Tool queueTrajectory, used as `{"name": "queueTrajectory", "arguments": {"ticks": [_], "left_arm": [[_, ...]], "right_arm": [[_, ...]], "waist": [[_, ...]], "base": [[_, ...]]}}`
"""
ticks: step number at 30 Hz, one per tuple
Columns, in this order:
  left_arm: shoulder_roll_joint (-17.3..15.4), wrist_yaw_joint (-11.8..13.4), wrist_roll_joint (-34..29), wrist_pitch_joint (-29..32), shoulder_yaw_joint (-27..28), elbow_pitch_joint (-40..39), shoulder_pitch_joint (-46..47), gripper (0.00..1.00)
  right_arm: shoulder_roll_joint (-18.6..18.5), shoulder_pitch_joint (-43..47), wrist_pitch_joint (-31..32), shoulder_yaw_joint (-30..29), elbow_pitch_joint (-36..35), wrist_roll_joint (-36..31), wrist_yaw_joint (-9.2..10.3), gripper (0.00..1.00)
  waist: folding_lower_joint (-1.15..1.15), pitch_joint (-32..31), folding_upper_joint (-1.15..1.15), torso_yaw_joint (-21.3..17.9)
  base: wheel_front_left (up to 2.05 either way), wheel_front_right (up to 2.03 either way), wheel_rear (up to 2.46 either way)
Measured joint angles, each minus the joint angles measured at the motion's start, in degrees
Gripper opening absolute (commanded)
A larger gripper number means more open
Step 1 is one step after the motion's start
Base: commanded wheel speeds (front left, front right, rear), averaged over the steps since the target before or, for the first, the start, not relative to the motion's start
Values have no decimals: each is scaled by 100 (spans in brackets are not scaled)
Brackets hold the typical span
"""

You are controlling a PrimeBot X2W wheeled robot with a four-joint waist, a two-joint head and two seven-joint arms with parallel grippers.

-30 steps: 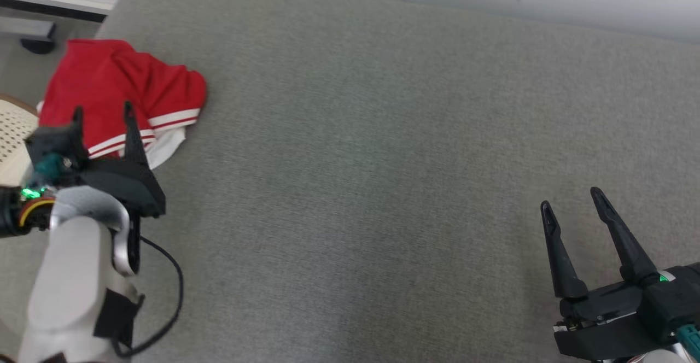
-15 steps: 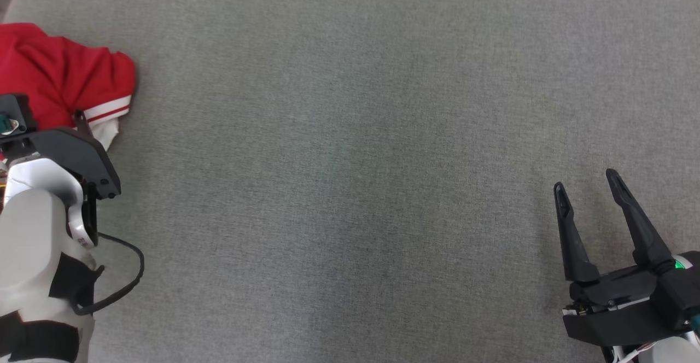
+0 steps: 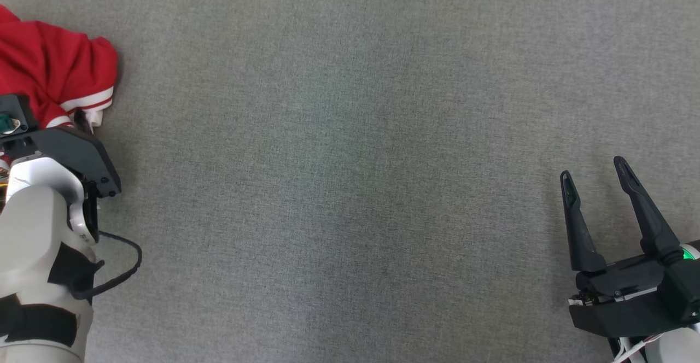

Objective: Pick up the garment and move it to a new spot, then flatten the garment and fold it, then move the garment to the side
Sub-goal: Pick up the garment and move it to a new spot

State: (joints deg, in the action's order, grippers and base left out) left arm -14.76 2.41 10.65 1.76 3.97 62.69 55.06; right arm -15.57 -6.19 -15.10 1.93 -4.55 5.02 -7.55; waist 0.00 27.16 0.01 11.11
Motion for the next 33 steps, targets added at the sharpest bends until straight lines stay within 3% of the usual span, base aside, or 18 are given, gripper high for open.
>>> {"name": "queueTrajectory", "arguments": {"ticks": [1,2,3,9,14,21,27,33], "left_arm": [[7,-27,10,-19,-8,49,26,95],[8,-68,12,-31,-24,92,48,38],[8,-94,23,-71,-32,137,65,0],[26,-178,153,-597,-12,240,51,0],[42,-456,334,-1248,81,62,-80,0],[110,-804,610,-1471,119,-467,-297,0],[386,-940,965,-1223,75,-964,-565,0],[601,-964,1326,-593,-219,-2043,-1046,0]], "right_arm": [[-3,-2,0,2,0,0,0,100],[-5,-5,1,9,0,0,0,100],[-8,-12,1,15,5,1,0,100],[36,-24,0,63,82,52,0,100],[166,41,1,116,177,83,0,100],[431,221,1,149,313,149,0,100],[603,450,1,183,404,176,0,100],[782,710,1,146,477,210,0,100]], "waist": [[0,17,0,7],[0,29,0,13],[0,32,0,15],[0,-113,0,-17],[0,-367,0,-55],[-1,-889,-1,-125],[-1,-1354,-1,-193],[-2,-2026,-1,-372]], "base": [[0,0,0],[0,0,0],[0,0,0],[0,0,0],[0,0,0],[0,0,0],[0,0,0],[0,0,0]]}}
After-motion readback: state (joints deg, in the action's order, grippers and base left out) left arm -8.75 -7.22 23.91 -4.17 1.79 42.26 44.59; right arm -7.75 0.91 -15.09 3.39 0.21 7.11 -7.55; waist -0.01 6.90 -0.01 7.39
